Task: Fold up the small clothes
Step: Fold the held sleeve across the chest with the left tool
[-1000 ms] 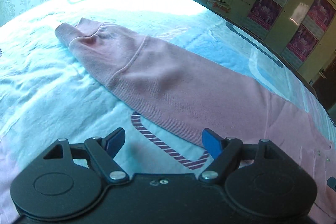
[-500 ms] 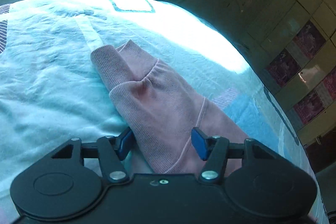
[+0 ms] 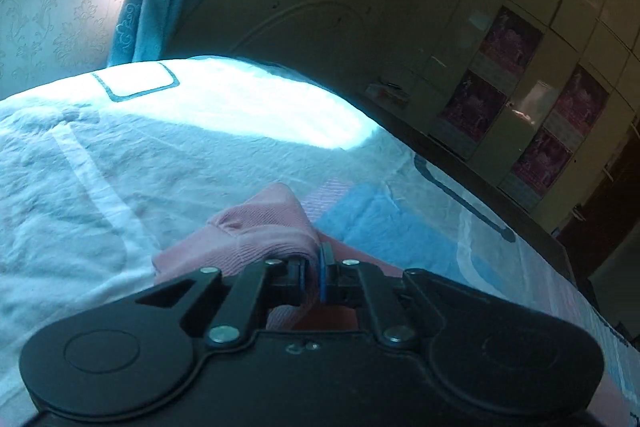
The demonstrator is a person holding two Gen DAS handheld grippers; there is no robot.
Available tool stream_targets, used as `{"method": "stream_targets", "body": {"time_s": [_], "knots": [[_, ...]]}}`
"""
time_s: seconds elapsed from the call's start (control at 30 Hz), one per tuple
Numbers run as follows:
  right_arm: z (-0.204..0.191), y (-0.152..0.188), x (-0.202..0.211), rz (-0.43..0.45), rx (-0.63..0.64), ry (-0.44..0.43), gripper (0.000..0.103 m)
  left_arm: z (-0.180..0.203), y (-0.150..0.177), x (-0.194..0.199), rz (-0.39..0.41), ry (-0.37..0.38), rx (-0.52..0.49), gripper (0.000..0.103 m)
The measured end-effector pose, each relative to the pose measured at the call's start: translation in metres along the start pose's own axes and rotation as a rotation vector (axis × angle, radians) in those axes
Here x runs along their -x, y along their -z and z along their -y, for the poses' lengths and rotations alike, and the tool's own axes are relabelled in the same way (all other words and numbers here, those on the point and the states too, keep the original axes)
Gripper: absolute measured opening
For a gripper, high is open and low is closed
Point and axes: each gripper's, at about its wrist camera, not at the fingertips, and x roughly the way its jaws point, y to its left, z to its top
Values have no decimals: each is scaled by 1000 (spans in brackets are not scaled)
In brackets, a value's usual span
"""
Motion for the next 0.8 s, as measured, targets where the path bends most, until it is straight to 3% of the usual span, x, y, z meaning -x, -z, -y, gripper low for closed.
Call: {"method": "stream_targets", "body": {"time_s": [0.2, 0.27, 0.4, 0.5, 0.53, 0.6, 0.67, 0.7, 0.77, 0.8], "knots": [[24, 0, 34, 59, -73, -14, 58, 140, 31, 24, -39, 298, -243, 5], [37, 1, 49, 78, -93, -2, 58, 189, 57, 27, -87, 400, -315, 5], [71, 8, 78, 106, -140, 38, 58, 258, 120, 21, -191, 518, -452, 5], [91, 16, 94, 98, -157, 54, 58, 287, 167, 15, -256, 519, -573, 11], [96, 18, 99, 96, -158, 52, 58, 291, 181, 11, -289, 515, -621, 22], [100, 23, 106, 95, -154, 48, 60, 292, 196, 10, -311, 492, -679, 28], [100, 26, 111, 103, -148, 31, 70, 281, 201, 20, -303, 464, -712, 40], [98, 26, 112, 109, -141, 21, 71, 275, 198, 24, -296, 454, -707, 46], [88, 24, 109, 114, -109, -4, 72, 258, 189, 37, -256, 406, -688, 67], [82, 23, 107, 115, -92, -15, 72, 248, 186, 40, -235, 382, -686, 69]]}}
